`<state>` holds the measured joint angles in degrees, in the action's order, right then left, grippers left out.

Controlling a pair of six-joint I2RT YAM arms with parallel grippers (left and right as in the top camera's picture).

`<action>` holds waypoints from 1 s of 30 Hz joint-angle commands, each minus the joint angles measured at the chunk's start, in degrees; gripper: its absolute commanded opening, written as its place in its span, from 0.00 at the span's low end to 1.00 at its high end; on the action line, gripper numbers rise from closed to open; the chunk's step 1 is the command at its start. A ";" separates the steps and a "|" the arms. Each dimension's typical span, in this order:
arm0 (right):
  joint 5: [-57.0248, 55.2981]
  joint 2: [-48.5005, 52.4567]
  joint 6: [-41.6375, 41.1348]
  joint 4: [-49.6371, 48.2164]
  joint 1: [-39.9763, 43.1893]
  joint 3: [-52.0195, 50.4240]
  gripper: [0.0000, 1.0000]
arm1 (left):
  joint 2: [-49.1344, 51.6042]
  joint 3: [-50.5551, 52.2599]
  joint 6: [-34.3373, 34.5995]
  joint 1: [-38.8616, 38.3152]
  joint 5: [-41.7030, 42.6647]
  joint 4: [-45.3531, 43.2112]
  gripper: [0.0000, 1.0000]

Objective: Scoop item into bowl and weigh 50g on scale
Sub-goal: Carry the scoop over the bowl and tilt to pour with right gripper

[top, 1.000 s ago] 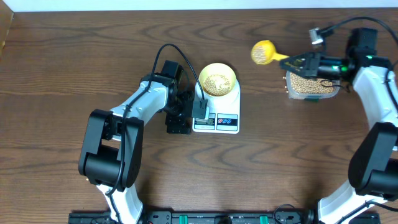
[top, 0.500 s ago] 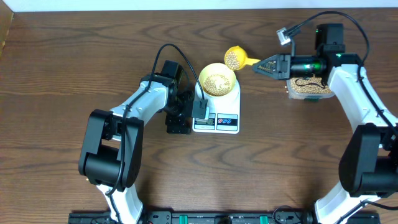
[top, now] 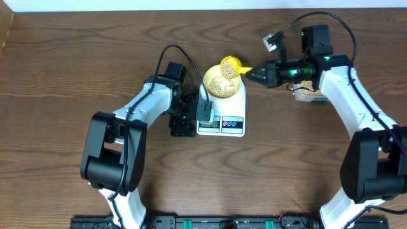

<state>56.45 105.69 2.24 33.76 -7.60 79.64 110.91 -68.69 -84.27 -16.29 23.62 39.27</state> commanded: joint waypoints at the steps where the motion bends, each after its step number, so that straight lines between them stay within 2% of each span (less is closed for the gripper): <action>1: -3.34 -0.90 5.29 -0.07 -1.81 -0.42 0.01 | 0.66 0.66 -0.79 -0.50 1.18 0.33 0.98; 6: -11.19 -0.90 9.11 0.35 -4.09 -0.42 0.01 | 0.66 0.66 -0.79 -0.50 1.18 0.33 0.98; 11: -12.22 -1.36 11.47 0.33 -5.70 0.24 0.01 | 0.66 0.66 -0.79 -0.50 1.18 0.33 0.98; 20: -21.86 -7.87 15.28 1.84 -6.12 0.81 0.01 | 0.66 0.66 -0.79 -0.50 1.18 0.33 0.98; 30: -22.95 -10.51 20.79 3.04 -6.32 0.81 0.01 | 0.66 0.66 -0.79 -0.50 1.18 0.33 0.98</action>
<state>34.59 95.46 20.23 36.49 -13.69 79.68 110.91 -68.69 -84.27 -16.29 23.62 39.24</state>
